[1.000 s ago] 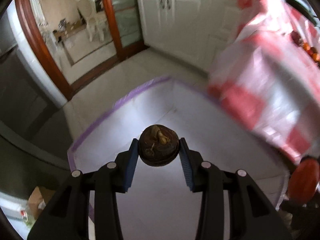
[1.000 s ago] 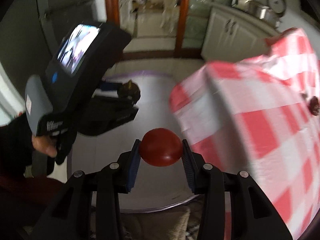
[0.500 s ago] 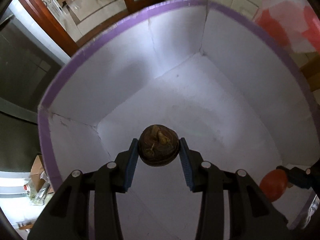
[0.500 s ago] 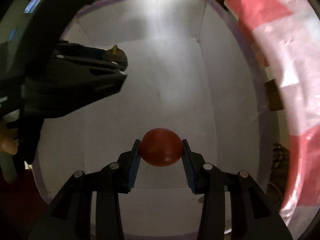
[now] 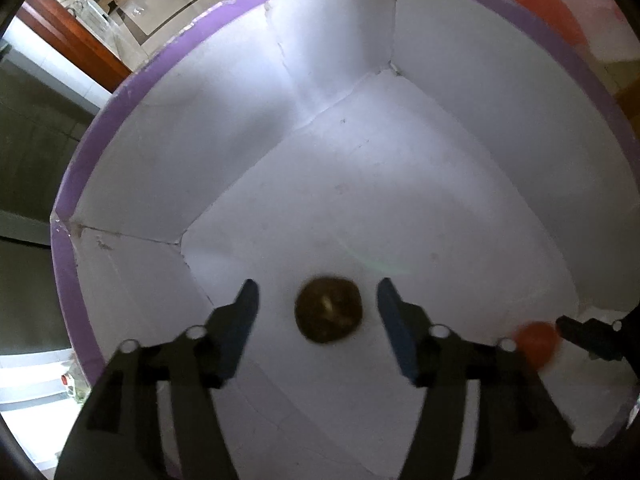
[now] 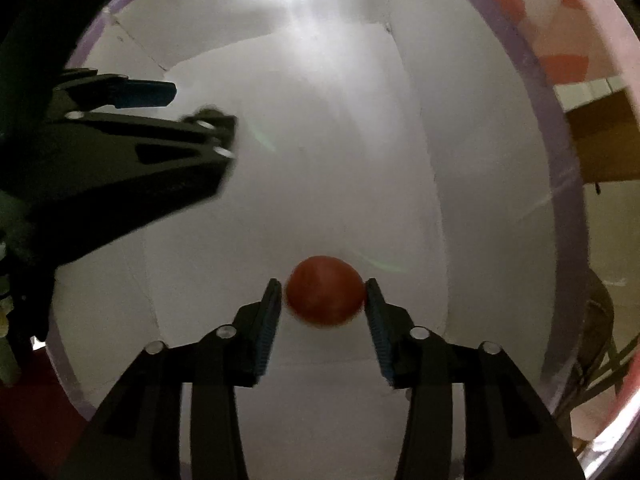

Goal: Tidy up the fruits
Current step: 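Open the left tool to drop the mangosteen while the right tool drops the tomato, then swing both open tools back over the fruits on the table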

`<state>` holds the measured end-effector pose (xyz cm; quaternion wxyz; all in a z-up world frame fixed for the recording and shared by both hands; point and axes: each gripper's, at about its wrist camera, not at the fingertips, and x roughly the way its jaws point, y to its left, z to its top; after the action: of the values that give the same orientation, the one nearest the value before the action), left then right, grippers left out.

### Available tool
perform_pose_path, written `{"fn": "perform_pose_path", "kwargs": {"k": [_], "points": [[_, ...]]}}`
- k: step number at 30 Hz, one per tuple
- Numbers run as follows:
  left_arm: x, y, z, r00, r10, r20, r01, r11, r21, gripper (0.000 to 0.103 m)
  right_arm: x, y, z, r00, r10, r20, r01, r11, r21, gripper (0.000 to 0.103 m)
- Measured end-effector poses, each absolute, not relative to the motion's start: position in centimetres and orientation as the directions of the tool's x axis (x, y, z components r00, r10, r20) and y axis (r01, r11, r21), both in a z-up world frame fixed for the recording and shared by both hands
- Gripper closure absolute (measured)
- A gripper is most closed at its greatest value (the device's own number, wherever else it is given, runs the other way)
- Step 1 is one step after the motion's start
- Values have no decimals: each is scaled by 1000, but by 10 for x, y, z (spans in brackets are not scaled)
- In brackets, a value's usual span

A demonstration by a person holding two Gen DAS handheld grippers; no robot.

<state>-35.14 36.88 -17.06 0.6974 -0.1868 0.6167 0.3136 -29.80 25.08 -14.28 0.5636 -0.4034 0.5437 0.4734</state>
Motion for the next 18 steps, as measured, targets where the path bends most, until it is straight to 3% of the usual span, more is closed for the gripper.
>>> {"fn": "perform_pose_path", "kwargs": {"k": [4, 6, 8, 10, 12, 13, 14, 16, 18], "points": [[-362, 380, -143, 144, 220, -965, -724, 688, 49, 33, -309, 244, -113, -3, 177, -984, -984, 175, 35, 46], [-370, 383, -111, 212, 310, -927, -758, 651, 45, 33, -311, 234, -82, -13, 263, -965, -986, 158, 57, 46], [-375, 385, -73, 267, 426, -865, -789, 612, 58, 25, -313, 224, -45, -31, 376, -926, -983, 156, 96, 46], [-373, 381, -29, 331, 536, -776, -805, 589, 64, 15, -307, 201, 5, -22, 529, -849, -982, 148, 118, 45], [-360, 362, 18, 410, 621, -668, -795, 602, 71, 3, -294, 159, 54, 74, 690, -720, -982, 175, 68, 33], [-352, 352, 38, 445, 642, -624, -784, 616, 74, 1, -289, 141, 73, 130, 748, -651, -978, 203, 39, 19], [-340, 335, 60, 505, 652, -566, -758, 649, 72, 1, -289, 118, 90, 189, 795, -577, -971, 239, 11, 11], [-314, 315, 87, 594, 620, -513, -697, 715, 56, 1, -271, 70, 117, 328, 828, -454, -936, 350, -38, 11], [-277, 280, 108, 688, 523, -503, -591, 806, 30, 1, -244, 28, 127, 461, 790, -405, -874, 484, -50, 10]]}}
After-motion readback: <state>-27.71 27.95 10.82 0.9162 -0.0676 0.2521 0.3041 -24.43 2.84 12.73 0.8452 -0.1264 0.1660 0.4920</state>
